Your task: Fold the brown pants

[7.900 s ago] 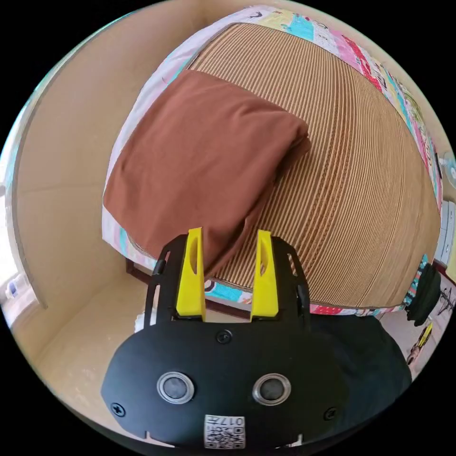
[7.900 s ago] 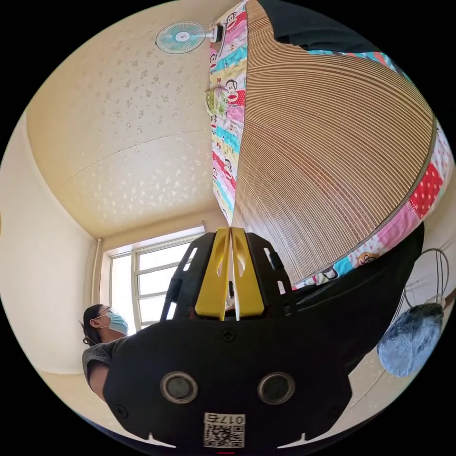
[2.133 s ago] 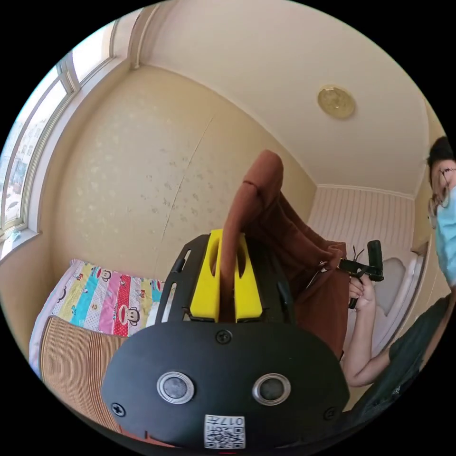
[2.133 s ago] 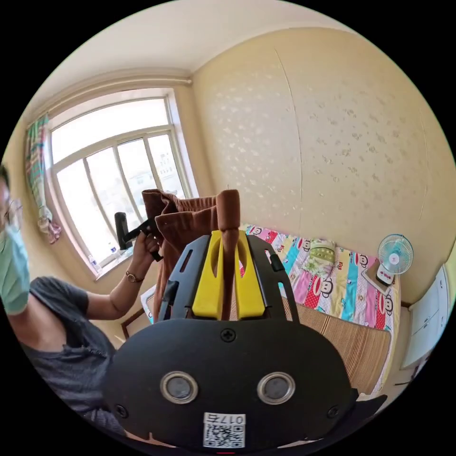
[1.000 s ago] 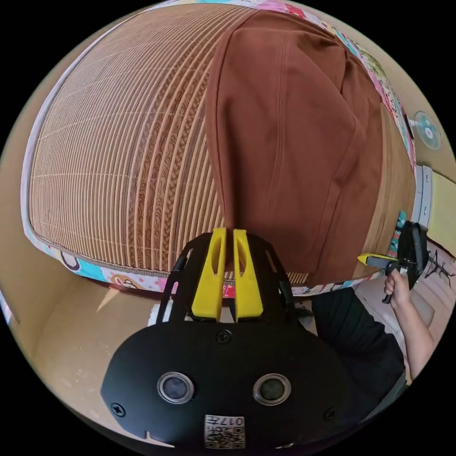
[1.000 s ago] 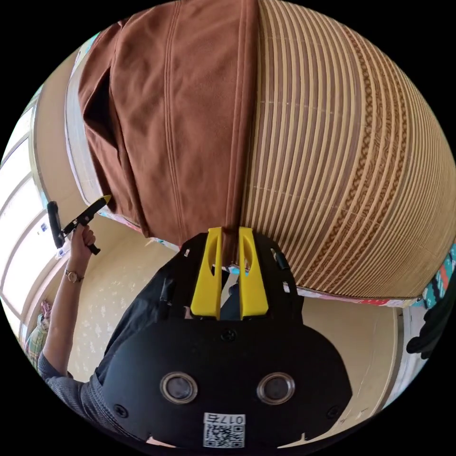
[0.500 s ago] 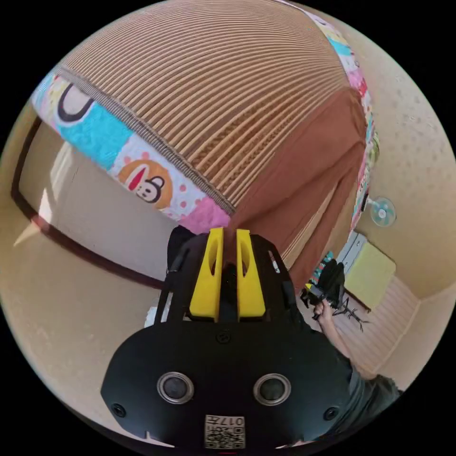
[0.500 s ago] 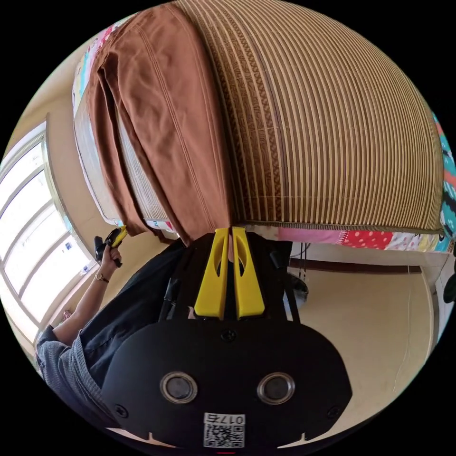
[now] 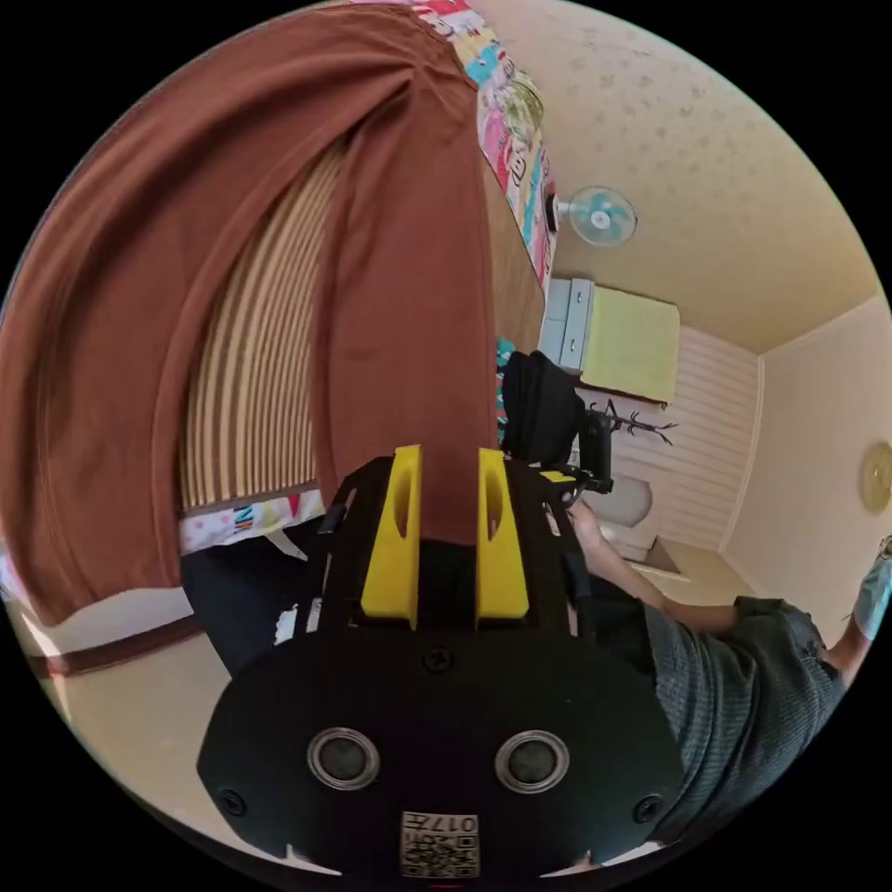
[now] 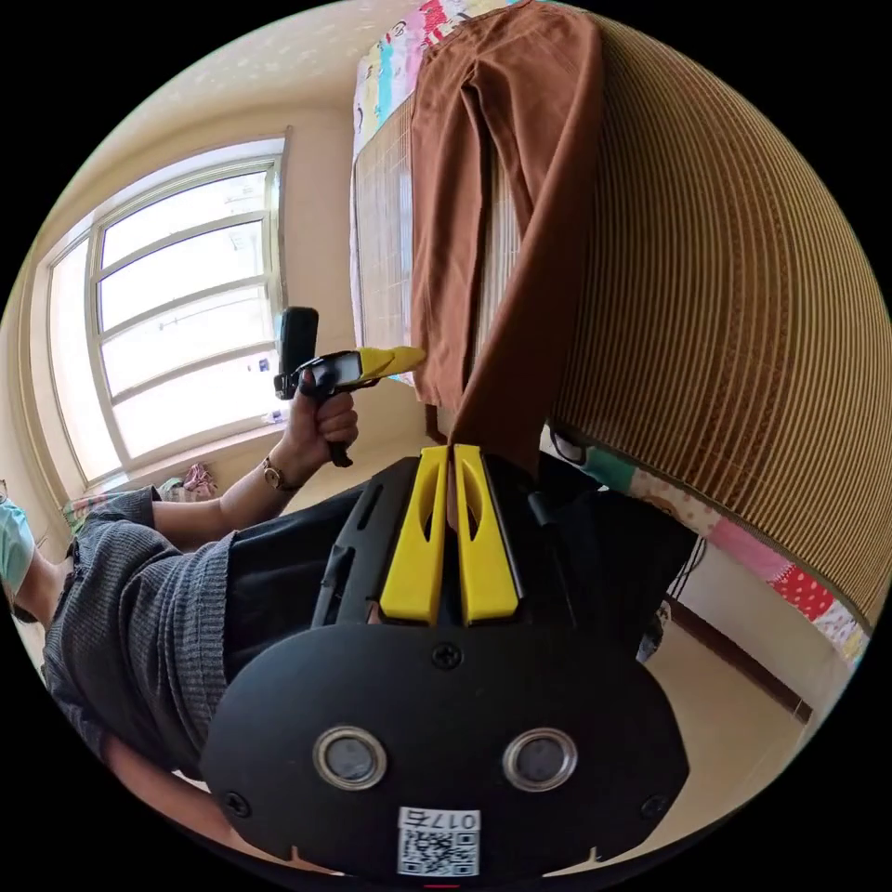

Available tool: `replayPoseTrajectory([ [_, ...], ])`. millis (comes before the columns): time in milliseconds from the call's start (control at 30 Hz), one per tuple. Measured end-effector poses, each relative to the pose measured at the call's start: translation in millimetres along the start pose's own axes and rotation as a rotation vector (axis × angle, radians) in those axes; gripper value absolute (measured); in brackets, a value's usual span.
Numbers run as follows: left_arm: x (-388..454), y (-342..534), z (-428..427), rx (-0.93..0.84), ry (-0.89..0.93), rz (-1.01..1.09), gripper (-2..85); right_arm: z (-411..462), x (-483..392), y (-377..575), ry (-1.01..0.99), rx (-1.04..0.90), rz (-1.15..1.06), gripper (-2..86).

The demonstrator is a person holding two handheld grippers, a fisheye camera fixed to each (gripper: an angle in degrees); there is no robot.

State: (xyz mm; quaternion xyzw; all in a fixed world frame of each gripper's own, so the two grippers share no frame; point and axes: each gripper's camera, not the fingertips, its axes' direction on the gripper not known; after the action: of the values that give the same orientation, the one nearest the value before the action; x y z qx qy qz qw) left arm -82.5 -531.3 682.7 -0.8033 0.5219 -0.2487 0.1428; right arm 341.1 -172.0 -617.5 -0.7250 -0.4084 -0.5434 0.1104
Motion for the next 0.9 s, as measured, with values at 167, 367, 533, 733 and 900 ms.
replayPoseTrajectory([
  [167, 101.0, -39.1, 54.9, -0.08, -0.254, 0.171, 17.2, -3.7, -36.4, -6.5, -0.055, -0.102, -0.109, 1.8],
  [367, 113.3, -5.9, 91.0, -0.157, -0.514, 0.179, 2.3, 2.1, -67.6, -0.7, 0.044, -0.35, -0.277, 1.5],
  [533, 80.0, 34.0, 80.5, -0.045, -0.441, 0.029, 0.4, -8.4, -6.1, 12.2, 0.512, -0.697, -0.272, 3.2],
  [733, 52.0, 69.5, 70.0, 0.082, -0.336, -0.129, -0.1, -102.5, 70.0, -96.4, 0.306, -0.394, 0.105, 12.0],
  [900, 51.8, 91.1, 71.6, 0.129, -0.342, -0.14, -0.2, -171.7, 62.3, -201.6, 0.06, 0.138, 0.149, 15.9],
])
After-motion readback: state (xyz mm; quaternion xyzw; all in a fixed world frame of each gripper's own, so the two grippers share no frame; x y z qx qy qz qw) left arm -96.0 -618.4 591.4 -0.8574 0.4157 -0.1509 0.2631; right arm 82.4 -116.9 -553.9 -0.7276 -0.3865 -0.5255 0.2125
